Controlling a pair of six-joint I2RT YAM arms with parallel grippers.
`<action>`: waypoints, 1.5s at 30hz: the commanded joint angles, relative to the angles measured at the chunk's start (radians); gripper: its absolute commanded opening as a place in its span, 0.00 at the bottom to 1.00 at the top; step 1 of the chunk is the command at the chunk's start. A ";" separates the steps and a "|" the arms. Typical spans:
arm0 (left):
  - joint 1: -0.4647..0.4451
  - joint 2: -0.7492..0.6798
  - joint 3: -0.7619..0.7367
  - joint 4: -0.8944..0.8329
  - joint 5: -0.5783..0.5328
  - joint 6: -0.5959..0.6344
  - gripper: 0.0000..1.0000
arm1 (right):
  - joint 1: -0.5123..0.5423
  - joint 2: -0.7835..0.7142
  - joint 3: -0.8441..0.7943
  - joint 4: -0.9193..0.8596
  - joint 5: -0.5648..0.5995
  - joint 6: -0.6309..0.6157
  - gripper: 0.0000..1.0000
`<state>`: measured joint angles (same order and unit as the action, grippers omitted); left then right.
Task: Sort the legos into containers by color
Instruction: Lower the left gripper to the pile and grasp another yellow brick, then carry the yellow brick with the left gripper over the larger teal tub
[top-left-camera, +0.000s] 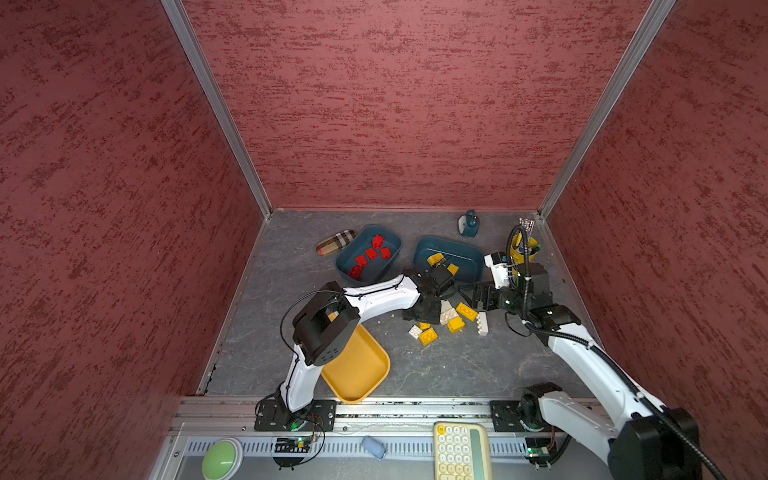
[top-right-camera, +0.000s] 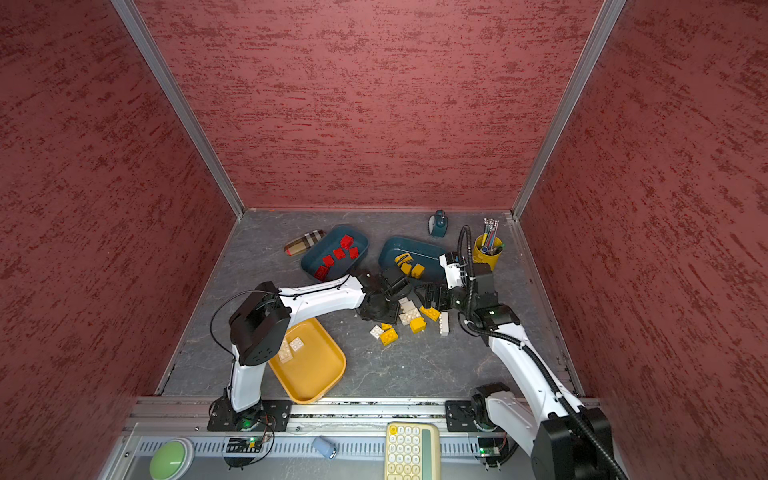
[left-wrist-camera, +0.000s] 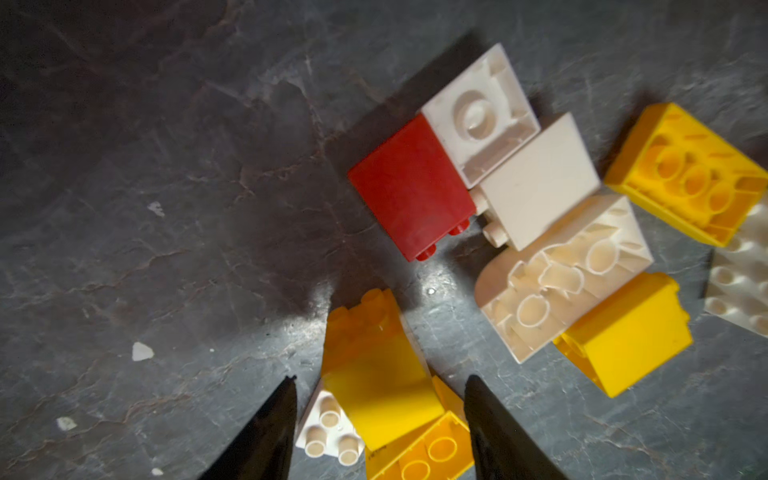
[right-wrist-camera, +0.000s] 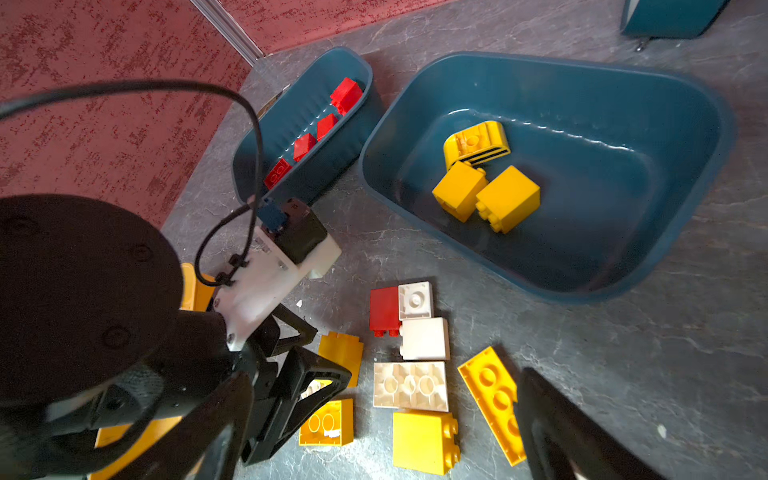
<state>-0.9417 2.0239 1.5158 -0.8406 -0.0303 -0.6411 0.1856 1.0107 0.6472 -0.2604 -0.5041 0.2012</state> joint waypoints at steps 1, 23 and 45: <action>0.000 0.020 -0.011 0.036 -0.021 -0.032 0.62 | -0.005 -0.016 -0.009 0.010 -0.008 -0.020 0.99; 0.062 -0.068 0.015 -0.045 -0.015 0.091 0.28 | -0.005 -0.020 0.000 0.006 0.014 -0.025 0.99; 0.233 0.358 0.735 0.076 0.246 0.463 0.27 | -0.015 -0.015 0.043 0.010 0.112 -0.022 0.99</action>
<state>-0.7204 2.3333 2.1910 -0.8135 0.1635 -0.2295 0.1768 1.0069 0.6483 -0.2604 -0.4221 0.1940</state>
